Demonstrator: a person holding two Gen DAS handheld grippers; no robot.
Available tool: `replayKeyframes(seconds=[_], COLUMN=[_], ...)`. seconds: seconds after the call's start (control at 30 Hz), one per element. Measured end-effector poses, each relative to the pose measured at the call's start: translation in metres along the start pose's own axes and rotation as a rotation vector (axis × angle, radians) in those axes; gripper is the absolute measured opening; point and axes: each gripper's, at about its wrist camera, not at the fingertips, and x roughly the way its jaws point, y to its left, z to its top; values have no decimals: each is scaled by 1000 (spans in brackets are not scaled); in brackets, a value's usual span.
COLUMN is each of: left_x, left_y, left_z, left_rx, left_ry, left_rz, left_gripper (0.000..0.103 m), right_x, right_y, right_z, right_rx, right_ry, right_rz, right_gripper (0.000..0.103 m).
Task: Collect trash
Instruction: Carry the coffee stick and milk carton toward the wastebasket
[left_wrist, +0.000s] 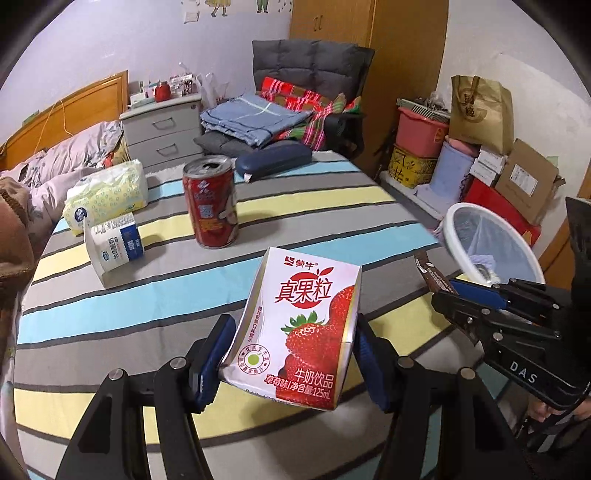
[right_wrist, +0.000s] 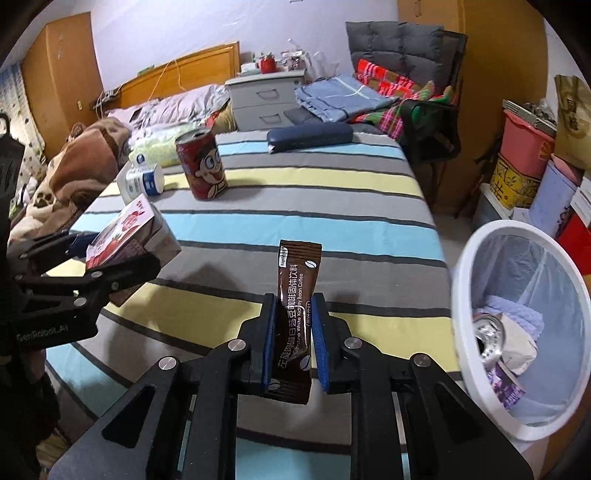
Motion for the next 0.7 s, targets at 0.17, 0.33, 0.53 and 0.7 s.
replayKeyframes(seconds=[0.17,0.33,0.53,0.7], left_x=[-13,-21,-23,-18], left_y=[-23,-54,-92,-121], left_z=[4,10,20,28], left_rx=[17,54,100,124], left_ry=[-24,-49,-69,-72], left_rz=[-3,-23,-52,-80], left_gripper=[63,63,63,63], right_x=[-16,-30,-43,-54], right_y=[-10,-29,-53,-78], right_z=[-1,-4,-8,-14], right_rx=[29,58,105,140], right_ry=[-40,-74,-105,-121], right_rz=[-2,-20,-48,-81], right_gripper=[19,19,19,19])
